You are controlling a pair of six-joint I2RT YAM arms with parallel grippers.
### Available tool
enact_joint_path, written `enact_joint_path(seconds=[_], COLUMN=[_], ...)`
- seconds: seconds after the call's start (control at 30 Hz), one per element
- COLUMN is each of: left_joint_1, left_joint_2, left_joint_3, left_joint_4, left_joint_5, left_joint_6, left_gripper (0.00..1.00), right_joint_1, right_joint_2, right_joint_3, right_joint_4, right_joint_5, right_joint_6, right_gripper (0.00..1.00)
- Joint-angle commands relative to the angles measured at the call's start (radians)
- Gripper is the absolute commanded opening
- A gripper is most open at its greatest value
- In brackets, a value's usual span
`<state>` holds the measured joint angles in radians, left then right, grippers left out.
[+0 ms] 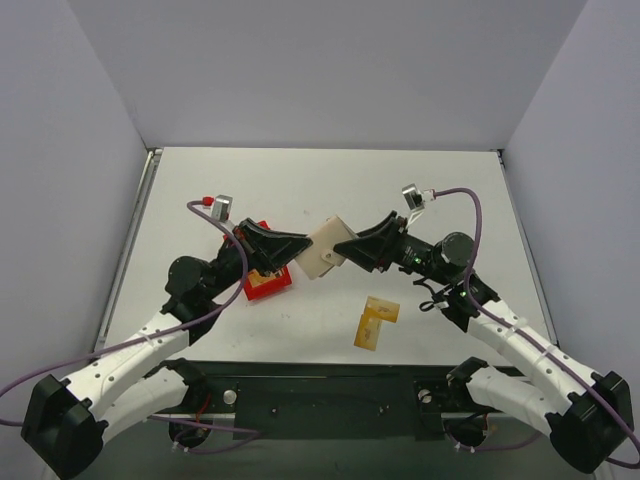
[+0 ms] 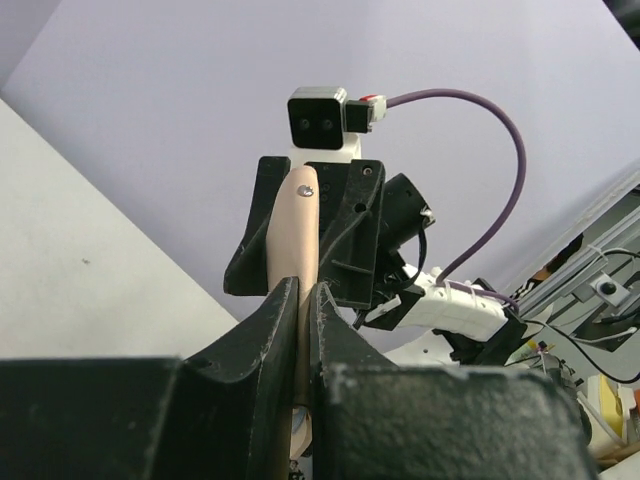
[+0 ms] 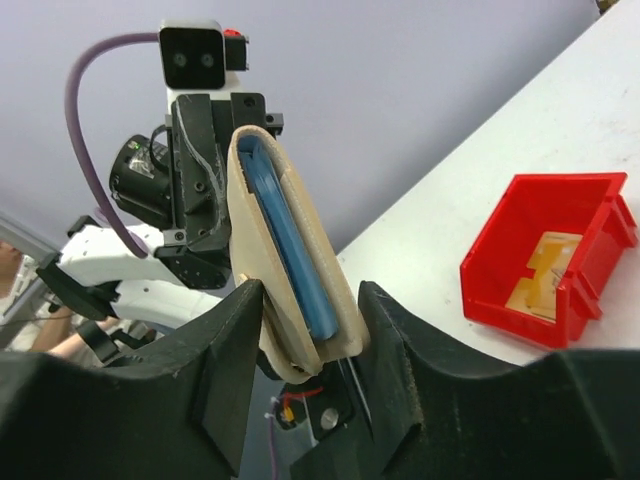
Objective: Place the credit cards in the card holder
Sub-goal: Open the card holder at the center of the board.
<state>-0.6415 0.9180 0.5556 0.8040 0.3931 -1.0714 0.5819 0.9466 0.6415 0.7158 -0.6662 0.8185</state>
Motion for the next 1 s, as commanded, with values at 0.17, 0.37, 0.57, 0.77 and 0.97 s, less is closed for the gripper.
enact_joint_path(seconds=[0.17, 0.37, 0.57, 0.77, 0.97], left_joint_1=[0.000, 0.017, 0.049, 0.068, 0.069], left_joint_2=[-0.057, -0.076, -0.053, -0.027, 0.012], left_joint_3=[0.009, 0.167, 0.274, 0.300, 0.314], left_joint_4=[0.012, -0.320, -0.512, -0.552, -0.557], left_joint_5=[-0.008, 0.131, 0.299, 0.417, 0.495], left_joint_6=[0.019, 0.238, 0.376, 0.404, 0.409], left_gripper=[0.23, 0.55, 0.58, 0.57, 0.52], right_joint_1=[-0.014, -0.080, -0.082, -0.077, -0.077], right_joint_2=[0.029, 0.058, 0.113, 0.144, 0.103], right_joint_3=[0.009, 0.153, 0.248, 0.303, 0.313], right_joint_4=[0.194, -0.073, -0.186, -0.406, -0.479], right_joint_5=[0.010, -0.168, -0.458, -0.559, -0.566], right_joint_6=[0.111, 0.067, 0.025, -0.120, -0.200], right_gripper=[0.04, 0.00, 0.00, 0.00, 0.00])
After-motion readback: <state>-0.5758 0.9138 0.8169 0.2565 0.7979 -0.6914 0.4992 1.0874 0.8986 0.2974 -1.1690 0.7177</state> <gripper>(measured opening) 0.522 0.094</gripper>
